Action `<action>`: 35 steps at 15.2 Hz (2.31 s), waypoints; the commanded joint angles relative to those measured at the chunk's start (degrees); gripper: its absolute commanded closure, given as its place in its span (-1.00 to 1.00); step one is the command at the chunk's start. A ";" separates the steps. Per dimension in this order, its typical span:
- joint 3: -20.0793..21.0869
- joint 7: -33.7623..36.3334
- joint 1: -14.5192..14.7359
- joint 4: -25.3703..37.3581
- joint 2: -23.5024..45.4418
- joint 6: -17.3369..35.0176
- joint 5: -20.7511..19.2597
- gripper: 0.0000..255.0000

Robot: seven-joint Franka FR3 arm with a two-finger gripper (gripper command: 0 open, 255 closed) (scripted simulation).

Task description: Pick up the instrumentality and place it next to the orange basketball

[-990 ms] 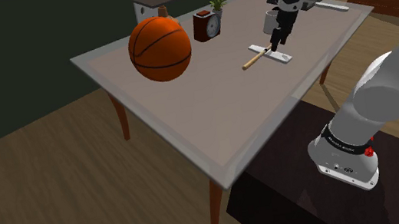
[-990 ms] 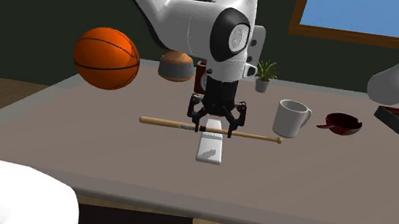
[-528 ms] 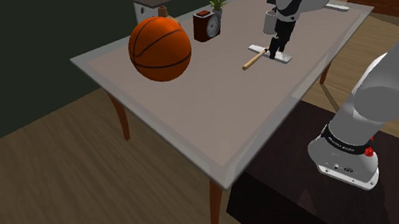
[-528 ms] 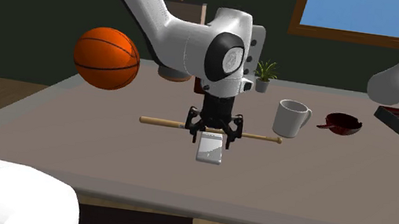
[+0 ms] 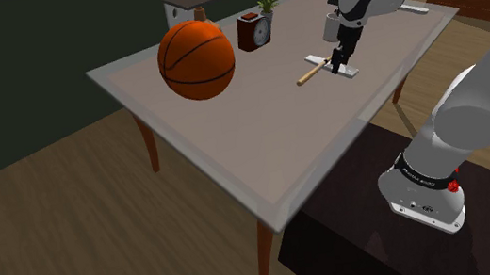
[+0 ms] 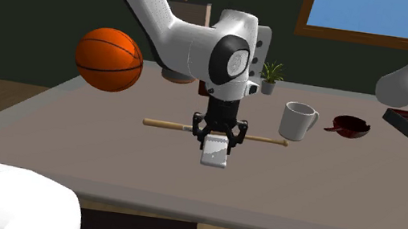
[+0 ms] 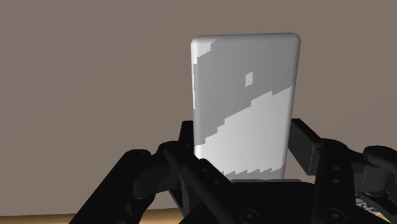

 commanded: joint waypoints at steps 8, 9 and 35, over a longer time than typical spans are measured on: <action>0.00 0.00 0.00 -0.02 0.03 0.02 0.00 1.00; 0.00 0.00 0.00 -0.02 0.03 0.02 0.00 1.00; 3.82 3.59 -1.00 11.50 -11.33 -22.09 -3.66 1.00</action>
